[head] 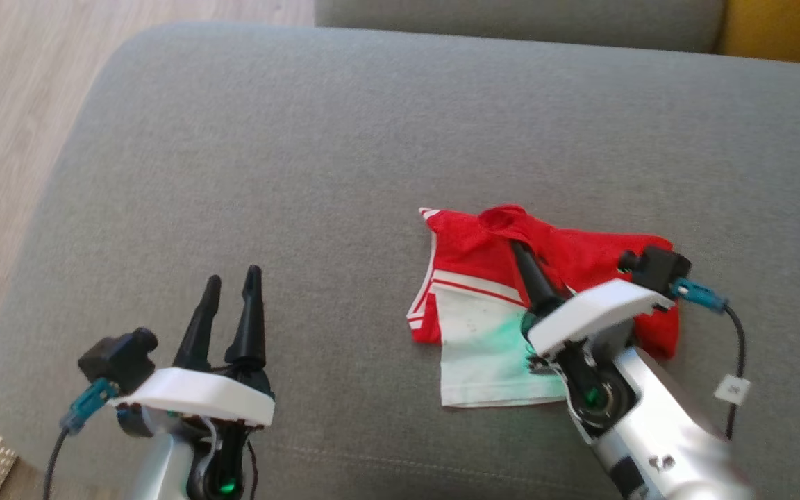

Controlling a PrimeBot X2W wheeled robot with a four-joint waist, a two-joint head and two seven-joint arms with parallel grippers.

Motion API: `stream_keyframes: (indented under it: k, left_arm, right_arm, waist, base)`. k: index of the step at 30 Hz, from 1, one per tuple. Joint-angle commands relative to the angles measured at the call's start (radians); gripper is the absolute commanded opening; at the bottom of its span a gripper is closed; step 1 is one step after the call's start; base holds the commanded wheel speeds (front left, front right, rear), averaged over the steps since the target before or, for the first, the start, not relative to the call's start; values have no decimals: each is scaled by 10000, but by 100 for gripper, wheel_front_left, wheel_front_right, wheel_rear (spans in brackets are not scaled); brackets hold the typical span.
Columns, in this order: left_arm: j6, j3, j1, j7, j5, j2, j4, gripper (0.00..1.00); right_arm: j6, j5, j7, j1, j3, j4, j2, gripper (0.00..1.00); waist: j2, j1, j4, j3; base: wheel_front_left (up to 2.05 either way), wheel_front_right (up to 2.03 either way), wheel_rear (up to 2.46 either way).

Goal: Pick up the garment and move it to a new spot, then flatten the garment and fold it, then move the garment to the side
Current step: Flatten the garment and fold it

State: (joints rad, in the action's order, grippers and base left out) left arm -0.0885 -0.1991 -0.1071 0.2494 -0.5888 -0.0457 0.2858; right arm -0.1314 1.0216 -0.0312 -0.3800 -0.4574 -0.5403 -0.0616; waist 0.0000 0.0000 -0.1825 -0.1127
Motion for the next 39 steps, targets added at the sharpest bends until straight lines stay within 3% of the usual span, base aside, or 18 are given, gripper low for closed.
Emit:
stream_keyframes:
  k: [1, 9, 10, 11, 12, 21, 27, 32, 39]
  left_arm:
    - [1, 207, -474, 124, -110, -45, -361, 100]
    - [67, -50, -616, 124, -275, -45, -360, 100]
    - [77, -62, -623, 124, -286, -45, -361, 100]
    - [84, -80, -626, 124, -294, -45, -360, 100]
    - [86, -106, -622, 124, -295, -45, -353, 100]
    - [100, 0, -459, 124, -207, -45, -275, 100]
    - [41, 125, -396, 124, -153, -45, -286, 100]
    - [20, 210, -320, 124, -142, -45, -395, 100]
    - [35, 339, -341, 124, -286, -45, -682, 100]
  right_arm:
    - [7, 380, -308, -763, -439, 133, 113, 0]
    - [7, 1809, -1385, -1882, -2408, -1452, 113, 0]
    - [7, 1806, -1399, -1967, -2699, -1675, 113, 7]
    - [7, 1814, -1450, -2039, -2938, -1871, 113, 96]
    - [7, 1916, -1495, -2082, -3114, -2017, 113, 100]
    - [7, 3280, -1975, -2532, -4269, -1699, 114, 100]
    - [7, 3114, -2213, -3012, -4158, -1935, 114, 100]
    - [7, 1606, -2293, -3311, -3783, -2818, -258, 100]
    - [7, -762, -2303, -3043, -2180, -2730, -1732, 100]
  waist:
    - [0, 0, -207, -197]
    - [0, 0, -686, -504]
    - [0, 0, -706, -520]
    - [0, 0, -725, -527]
    - [0, 0, -743, -526]
    - [0, 0, -415, -161]
    - [0, 0, 39, 107]
    - [0, 0, 611, 285]
    - [0, 0, 1287, 375]
  base:
    - [0, 0, 0]
    - [0, 0, 0]
    - [0, 0, 0]
    - [0, 0, 0]
    - [0, 0, 0]
    - [0, 0, 0]
    - [0, 0, 0]
    - [0, 0, 0]
    - [0, 0, 0]
